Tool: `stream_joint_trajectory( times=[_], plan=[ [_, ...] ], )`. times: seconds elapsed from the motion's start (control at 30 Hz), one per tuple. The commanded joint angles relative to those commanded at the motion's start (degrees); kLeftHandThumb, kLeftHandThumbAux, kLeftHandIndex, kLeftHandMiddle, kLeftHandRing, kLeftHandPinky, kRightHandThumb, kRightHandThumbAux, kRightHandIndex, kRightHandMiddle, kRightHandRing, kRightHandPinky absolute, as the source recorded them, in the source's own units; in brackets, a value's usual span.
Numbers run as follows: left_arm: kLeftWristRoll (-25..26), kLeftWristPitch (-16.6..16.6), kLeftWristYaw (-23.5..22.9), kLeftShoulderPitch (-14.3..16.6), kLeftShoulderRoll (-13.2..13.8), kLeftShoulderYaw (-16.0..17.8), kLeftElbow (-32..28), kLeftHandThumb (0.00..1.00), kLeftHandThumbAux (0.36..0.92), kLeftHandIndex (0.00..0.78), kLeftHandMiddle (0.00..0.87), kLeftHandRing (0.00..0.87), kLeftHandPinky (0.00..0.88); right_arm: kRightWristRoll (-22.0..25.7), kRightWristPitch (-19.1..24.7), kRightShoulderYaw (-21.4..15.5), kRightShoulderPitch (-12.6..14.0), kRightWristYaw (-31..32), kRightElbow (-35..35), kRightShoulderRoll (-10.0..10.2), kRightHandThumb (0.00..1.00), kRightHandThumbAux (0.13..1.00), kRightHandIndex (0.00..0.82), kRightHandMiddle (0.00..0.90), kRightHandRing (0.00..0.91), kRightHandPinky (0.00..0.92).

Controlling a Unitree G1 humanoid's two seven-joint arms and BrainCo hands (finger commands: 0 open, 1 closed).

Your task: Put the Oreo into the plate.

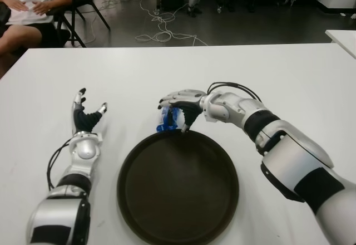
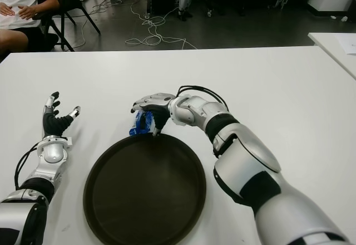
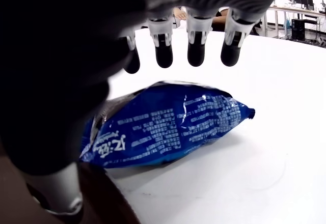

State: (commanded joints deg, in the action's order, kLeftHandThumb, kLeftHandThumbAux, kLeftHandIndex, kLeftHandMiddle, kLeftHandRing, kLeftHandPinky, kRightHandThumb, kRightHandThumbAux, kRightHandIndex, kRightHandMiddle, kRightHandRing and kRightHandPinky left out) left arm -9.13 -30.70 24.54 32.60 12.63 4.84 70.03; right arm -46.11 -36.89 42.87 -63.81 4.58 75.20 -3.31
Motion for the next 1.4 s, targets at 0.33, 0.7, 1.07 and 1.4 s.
stream_joint_trajectory(
  times=[0.33,0.7,1.07,1.4],
  plan=[
    [-1.07,-0.01,1.0,-0.05,0.14,-0.72,0.02,0.0,0.754,0.065,0.097,0.074,0.054,-0.18,-0.15,0.33,-0.18,0.35,0.11,0.24,0.0,0.802,0.0,0.0,0.0,0.0],
    [-1.21,0.33,1.37,0.02,0.13,-0.8,0.14,0.0,0.758,0.068,0.102,0.075,0.052,0.48,0.87,-0.92,0.73,0.56,0.35,1.2,0.0,0.764,0.0,0.0,0.0,0.0],
    [-1.33,-0.05,1.82,-0.03,0.09,-1.03,0.06,0.0,0.774,0.068,0.11,0.084,0.059,1.23,0.09,-2.0,0.99,2.02,0.43,1.53,0.0,0.76,0.0,0.0,0.0,0.0],
    [-0.86,0.08,1.4,-0.17,0.02,-0.86,-0.23,0.0,0.761,0.061,0.094,0.072,0.053,0.72,0.78,-1.97,1.25,1.92,0.45,1.69,0.0,0.778,0.0,0.0,0.0,0.0]
  ],
)
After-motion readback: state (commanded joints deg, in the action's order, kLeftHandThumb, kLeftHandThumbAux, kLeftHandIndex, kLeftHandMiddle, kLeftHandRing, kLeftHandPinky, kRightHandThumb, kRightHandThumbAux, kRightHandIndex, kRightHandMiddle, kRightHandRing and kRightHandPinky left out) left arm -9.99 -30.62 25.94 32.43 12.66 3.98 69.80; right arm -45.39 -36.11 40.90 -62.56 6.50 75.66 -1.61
